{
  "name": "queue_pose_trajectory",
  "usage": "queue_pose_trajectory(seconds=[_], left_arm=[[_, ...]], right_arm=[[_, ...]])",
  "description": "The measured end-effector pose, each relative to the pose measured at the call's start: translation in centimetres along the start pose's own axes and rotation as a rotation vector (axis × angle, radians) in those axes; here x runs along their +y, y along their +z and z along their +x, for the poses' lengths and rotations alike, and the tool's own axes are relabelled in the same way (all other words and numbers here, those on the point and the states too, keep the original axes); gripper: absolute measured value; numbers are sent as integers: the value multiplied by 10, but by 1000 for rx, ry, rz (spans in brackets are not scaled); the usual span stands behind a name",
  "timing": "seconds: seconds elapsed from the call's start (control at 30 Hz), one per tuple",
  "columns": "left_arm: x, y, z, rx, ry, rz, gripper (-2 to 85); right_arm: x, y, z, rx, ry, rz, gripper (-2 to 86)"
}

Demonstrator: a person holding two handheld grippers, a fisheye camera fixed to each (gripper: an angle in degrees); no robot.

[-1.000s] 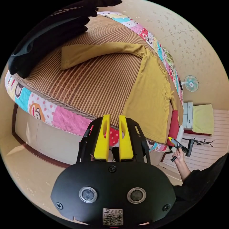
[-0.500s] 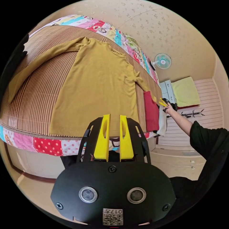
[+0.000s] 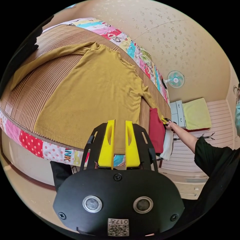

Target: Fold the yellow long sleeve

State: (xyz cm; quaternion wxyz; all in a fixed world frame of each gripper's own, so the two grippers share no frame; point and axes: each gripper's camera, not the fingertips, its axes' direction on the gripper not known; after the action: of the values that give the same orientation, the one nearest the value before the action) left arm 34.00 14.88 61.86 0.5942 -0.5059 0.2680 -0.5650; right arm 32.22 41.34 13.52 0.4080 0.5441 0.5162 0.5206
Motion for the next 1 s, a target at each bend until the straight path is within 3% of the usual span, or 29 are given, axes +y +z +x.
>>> queue_pose_trajectory(seconds=[0.27, 0.33, 0.47, 0.63, 0.77, 0.83, 1.0], left_arm=[[-17, -21, 4, 56, -2, 10, 67], [-24, -28, 0, 69, 8, 11, 67], [-39, -47, -20, 112, -14, 10, 69], [-54, -71, -52, 112, -17, 29, 72], [-65, -88, -96, 175, -100, 43, 78], [-69, -103, -108, 198, -114, 76, 79], [-92, -118, -118, 186, -72, 64, 90]], right_arm=[[80, -62, -97, 57, -442, 289, 31], [156, -85, -153, 57, -646, 442, 30], [297, -77, -233, -63, -953, 567, 29], [517, 48, -300, -231, -1287, 504, 31], [622, 196, -295, -206, -1289, 329, 34], [673, 301, -274, -134, -1303, 138, 36], [731, 430, -207, -3, -1284, -165, 49]])
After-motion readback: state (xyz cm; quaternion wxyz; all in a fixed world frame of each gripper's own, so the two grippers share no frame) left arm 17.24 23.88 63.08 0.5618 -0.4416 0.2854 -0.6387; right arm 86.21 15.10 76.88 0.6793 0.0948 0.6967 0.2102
